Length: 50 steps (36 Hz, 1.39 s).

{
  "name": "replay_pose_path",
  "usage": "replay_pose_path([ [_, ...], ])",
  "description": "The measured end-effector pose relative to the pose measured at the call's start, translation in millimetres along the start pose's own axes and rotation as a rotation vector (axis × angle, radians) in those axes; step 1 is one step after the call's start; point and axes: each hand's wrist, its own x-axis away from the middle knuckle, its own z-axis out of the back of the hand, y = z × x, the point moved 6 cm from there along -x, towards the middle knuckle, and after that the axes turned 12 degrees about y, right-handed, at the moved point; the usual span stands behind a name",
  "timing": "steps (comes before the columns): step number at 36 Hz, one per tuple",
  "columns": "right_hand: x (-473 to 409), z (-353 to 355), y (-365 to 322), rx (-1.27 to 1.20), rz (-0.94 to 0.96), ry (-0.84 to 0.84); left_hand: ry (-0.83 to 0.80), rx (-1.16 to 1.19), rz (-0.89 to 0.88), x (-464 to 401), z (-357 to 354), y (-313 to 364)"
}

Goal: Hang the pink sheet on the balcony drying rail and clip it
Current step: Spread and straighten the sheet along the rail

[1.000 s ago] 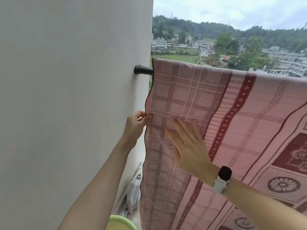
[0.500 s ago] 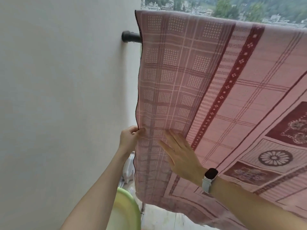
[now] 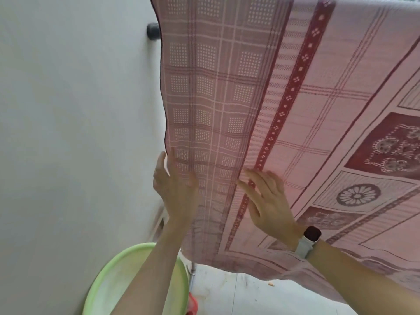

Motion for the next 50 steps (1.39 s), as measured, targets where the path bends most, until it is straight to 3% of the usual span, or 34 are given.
replay_pose_path([
  [7,-7,54,42,0.207,-0.064,0.152,-0.052,-0.031,-0.5,23,-17,96],
  [13,-18,115,101,0.358,-0.213,0.222,-0.052,0.021,-0.752,32,-29,182],
  [18,-60,179,124,0.385,-0.136,0.411,0.072,0.136,-0.932,24,-25,260],
  [22,-86,212,141,0.383,-0.1,0.475,0.177,0.166,-0.978,1,-15,311],
  [25,-98,219,144,0.392,-0.096,0.454,0.101,0.099,-0.948,-18,-17,324],
  [28,-107,217,137,0.397,-0.1,0.423,-0.023,0.104,-0.905,-30,-19,314],
  [35,-115,213,124,0.424,-0.1,0.367,0.072,0.103,-0.927,-45,-2,276],
  [41,-80,255,164,0.51,-0.239,0.38,0.013,0.084,-0.865,-47,2,270],
  [45,-69,269,187,0.545,-0.266,0.312,-0.09,0.147,-0.983,-17,-2,319],
  [47,-55,306,220,0.554,-0.323,0.304,-0.163,0.18,-1.082,24,-11,386],
  [50,-34,322,241,0.586,-0.349,0.321,-0.314,0.199,-1.175,62,-29,428],
])
